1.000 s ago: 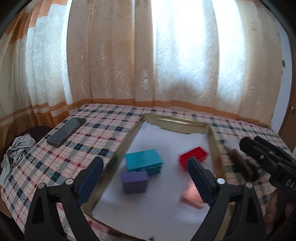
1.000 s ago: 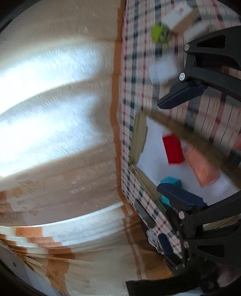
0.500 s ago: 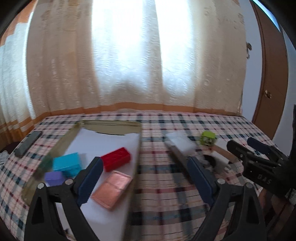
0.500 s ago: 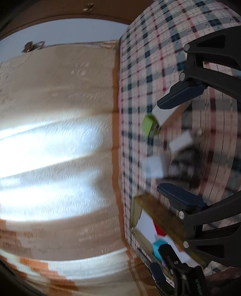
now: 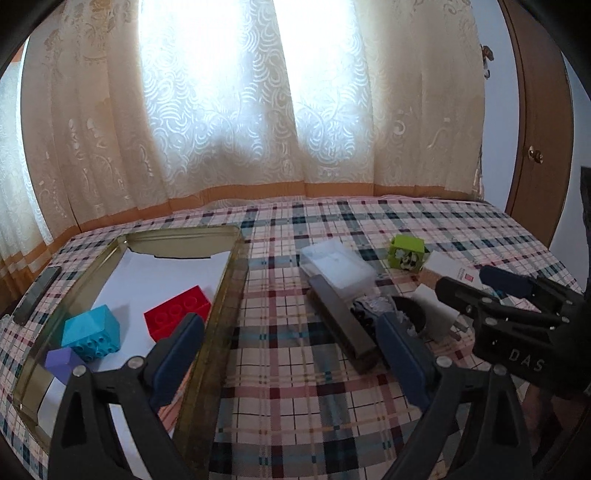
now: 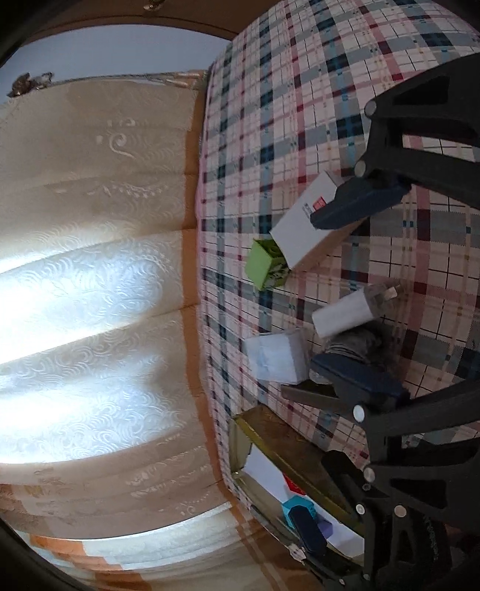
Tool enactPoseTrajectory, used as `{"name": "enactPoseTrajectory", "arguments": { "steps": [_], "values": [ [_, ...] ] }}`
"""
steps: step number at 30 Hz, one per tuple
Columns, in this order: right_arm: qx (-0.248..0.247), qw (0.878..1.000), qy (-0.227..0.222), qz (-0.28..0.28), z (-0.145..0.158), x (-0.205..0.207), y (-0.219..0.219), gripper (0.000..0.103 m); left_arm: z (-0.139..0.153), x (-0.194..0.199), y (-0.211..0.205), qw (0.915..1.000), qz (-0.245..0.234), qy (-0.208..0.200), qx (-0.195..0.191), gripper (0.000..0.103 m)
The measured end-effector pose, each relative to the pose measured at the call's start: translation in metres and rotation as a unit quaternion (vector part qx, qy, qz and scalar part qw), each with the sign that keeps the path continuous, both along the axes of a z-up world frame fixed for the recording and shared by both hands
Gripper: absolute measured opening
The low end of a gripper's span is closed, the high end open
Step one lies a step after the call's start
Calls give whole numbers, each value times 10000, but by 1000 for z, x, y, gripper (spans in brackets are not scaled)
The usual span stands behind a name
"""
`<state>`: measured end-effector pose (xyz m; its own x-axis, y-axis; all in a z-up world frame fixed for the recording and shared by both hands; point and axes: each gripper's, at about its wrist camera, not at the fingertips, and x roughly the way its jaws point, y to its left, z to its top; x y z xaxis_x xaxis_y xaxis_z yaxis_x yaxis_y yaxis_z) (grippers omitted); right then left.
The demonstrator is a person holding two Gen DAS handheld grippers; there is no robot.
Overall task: Organize rigid objects
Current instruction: 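Move both tools toward the white charger and the dark brown bar, then grasp the white charger with the right tool while the left tool grasps the dark brown bar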
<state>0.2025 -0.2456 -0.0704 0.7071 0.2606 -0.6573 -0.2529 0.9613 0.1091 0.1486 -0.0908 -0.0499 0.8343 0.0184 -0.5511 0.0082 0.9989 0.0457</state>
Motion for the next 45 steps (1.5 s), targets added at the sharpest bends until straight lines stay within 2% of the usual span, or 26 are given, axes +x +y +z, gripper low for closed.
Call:
{"name": "enactPoseTrajectory", "arguments": {
  "steps": [10, 14, 16, 18, 21, 26, 28, 32, 35, 42, 45],
  "values": [
    [-46, 9969, 758, 182, -22, 20, 5, 58, -4, 4, 2, 10000, -44, 67, -27, 96],
    [-59, 9943, 1020, 297, -30, 25, 8, 50, -7, 7, -2, 9999, -65, 111, -7, 96],
    [-31, 9936, 1074, 350, -31, 25, 8, 41, -8, 7, -3, 9999, -75, 125, -11, 96],
    [-18, 9926, 1145, 415, -34, 26, 10, 24, -9, 7, -4, 9999, -90, 122, -3, 96],
    [63, 9931, 1094, 410, -32, 24, 7, 23, -9, 7, -7, 9999, -119, 120, -7, 96],
    [218, 9972, 699, 175, -21, 13, -3, 23, -10, 8, -15, 9997, -188, 146, -11, 95],
    [277, 9979, 571, 88, -17, 9, -7, 23, -11, 10, -19, 9996, -224, 174, 28, 92],
    [400, 9984, 385, -38, -11, 5, -14, 23, -14, 20, -24, 9993, -194, 314, 89, 76],
    [403, 9986, 354, -39, -9, 4, -15, 23, -19, 30, -24, 9984, -186, 534, -42, 64],
    [456, 9985, 286, -42, -7, 1, -17, 23, -27, 46, -27, 9964, -36, 845, 15, 59],
    [448, 9986, 270, -30, -7, 0, -16, 23, -35, 55, -26, 9935, 21, 1136, -12, 59]
  ]
}}
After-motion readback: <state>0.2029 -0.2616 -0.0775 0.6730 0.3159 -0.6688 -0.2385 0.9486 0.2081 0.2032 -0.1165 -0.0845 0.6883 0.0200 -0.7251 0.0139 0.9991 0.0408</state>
